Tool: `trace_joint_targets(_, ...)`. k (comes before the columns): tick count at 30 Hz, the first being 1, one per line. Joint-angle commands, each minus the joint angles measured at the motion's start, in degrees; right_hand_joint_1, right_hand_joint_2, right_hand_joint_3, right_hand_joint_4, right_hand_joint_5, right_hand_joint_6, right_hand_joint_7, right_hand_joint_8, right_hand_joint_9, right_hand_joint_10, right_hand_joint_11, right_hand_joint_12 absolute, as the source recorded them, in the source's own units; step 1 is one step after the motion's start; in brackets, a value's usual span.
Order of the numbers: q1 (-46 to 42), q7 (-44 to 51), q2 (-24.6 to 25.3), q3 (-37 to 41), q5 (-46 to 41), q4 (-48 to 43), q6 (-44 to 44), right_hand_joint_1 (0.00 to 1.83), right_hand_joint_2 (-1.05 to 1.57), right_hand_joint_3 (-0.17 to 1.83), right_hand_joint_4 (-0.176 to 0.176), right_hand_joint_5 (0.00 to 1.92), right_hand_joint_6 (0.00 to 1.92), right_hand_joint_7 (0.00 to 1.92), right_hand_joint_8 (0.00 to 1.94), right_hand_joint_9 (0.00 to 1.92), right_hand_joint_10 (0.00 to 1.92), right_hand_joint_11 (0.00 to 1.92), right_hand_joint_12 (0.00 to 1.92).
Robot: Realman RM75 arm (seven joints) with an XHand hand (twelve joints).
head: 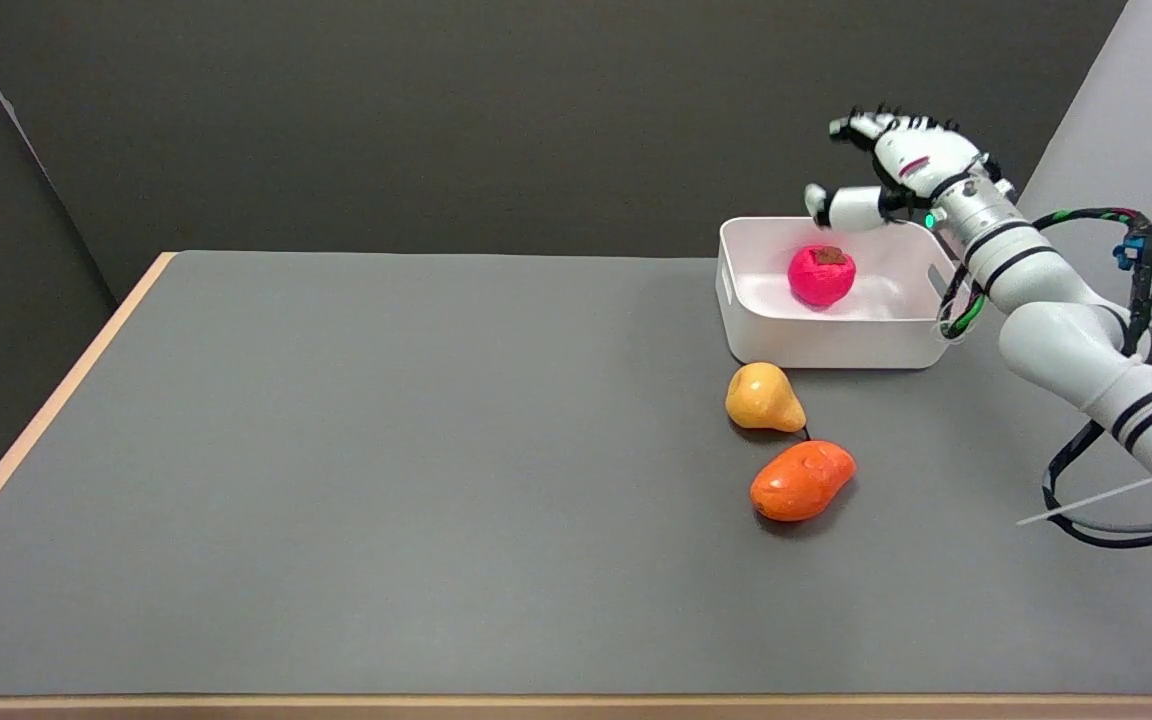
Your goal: Place tomato into white box.
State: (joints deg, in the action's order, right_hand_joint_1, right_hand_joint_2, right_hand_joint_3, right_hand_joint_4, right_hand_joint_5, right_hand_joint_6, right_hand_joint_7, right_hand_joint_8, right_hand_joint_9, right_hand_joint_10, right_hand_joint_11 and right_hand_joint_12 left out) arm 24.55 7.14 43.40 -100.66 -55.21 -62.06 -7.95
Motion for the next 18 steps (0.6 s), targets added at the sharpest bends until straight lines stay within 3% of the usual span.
trace_joint_targets(1,-13.6,-10.3,-1.9,10.3,-7.4,-26.8,-5.5,0.04,0.67,1.04,0.071,0.04,0.28,0.00,0.15,0.02,0.36,0.03,1.02)
trace_joint_targets(8,-15.1,-10.3,-1.7,9.4,-8.5,-33.0,0.9,0.01,0.66,1.02,0.069,0.03,0.28,0.02,0.17,0.02,0.33,0.01,1.04)
trace_joint_targets(18,-16.0,-10.4,0.4,5.9,-8.7,-33.7,-4.9,0.05,0.61,0.96,0.064,0.07,0.33,0.07,0.12,0.03,0.33,0.00,1.06)
